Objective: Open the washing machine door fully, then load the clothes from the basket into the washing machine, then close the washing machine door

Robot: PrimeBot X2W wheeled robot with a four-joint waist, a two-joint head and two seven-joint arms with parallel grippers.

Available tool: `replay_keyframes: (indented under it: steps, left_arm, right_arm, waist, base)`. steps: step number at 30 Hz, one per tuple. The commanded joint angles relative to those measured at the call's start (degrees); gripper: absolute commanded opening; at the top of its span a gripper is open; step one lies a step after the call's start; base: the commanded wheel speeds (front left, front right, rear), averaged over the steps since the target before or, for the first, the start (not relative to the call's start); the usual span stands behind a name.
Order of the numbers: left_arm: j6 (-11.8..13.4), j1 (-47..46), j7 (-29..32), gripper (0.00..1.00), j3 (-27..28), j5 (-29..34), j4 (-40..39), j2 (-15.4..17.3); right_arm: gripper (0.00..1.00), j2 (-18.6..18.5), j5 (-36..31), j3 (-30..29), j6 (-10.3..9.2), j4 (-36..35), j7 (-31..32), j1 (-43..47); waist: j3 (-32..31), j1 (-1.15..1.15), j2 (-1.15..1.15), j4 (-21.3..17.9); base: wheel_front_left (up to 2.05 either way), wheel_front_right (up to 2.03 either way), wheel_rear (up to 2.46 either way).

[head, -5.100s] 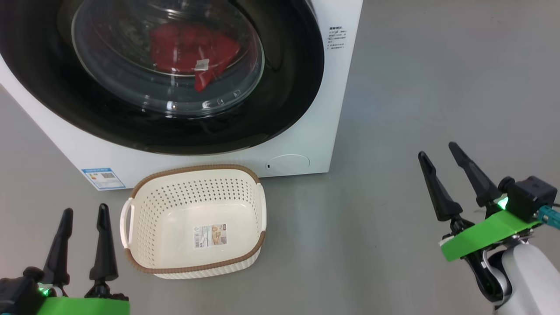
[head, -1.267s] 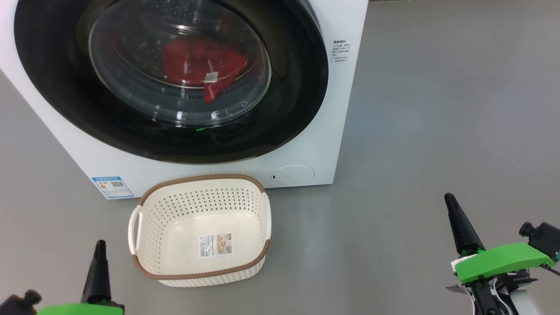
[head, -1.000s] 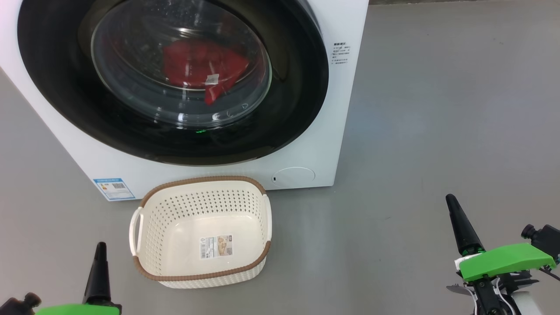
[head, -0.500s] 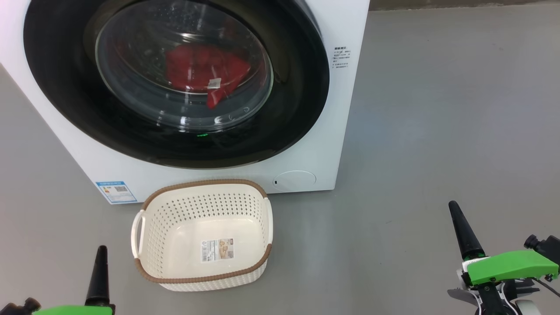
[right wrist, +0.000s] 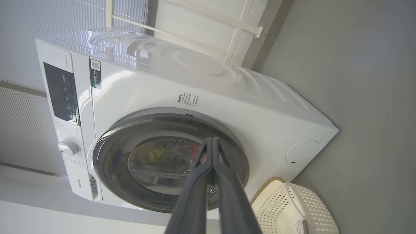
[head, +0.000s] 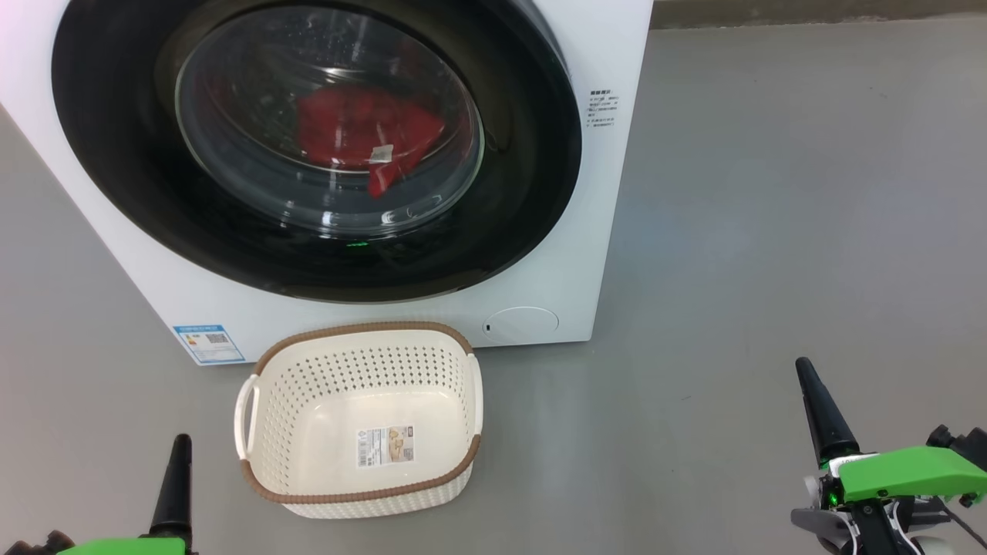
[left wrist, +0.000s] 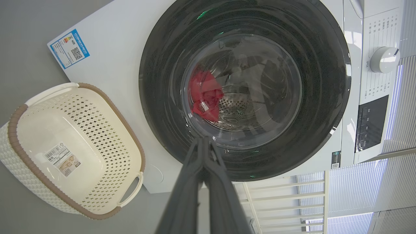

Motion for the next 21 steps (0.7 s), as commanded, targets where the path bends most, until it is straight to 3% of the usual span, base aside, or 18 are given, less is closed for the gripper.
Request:
replay_keyframes:
  steps: [1, 21]
  left_arm:
    - [-0.54, -2.56, 0.46, 0.00, 1.68, -1.05, -0.97, 0.69]
    - [-0.67, -3.29, 3.89, 0.00, 2.82, -12.48, 0.70, 0.12]
  right_arm:
    - [0.00, 0.08, 1.23, 0.56, -0.05, -1.58, 0.31, 0.24]
    - [0.00, 2.38, 12.04, -2.41, -0.07, -1.63, 3.94, 1.60]
  waist:
    - [-0.05, 0.00, 0.00, 0.02]
    - [-1.24, 0.00, 0.00, 0.29]
  base:
    - [0.00, 0.00, 0.00]
    - [0.00, 0.00, 0.00]
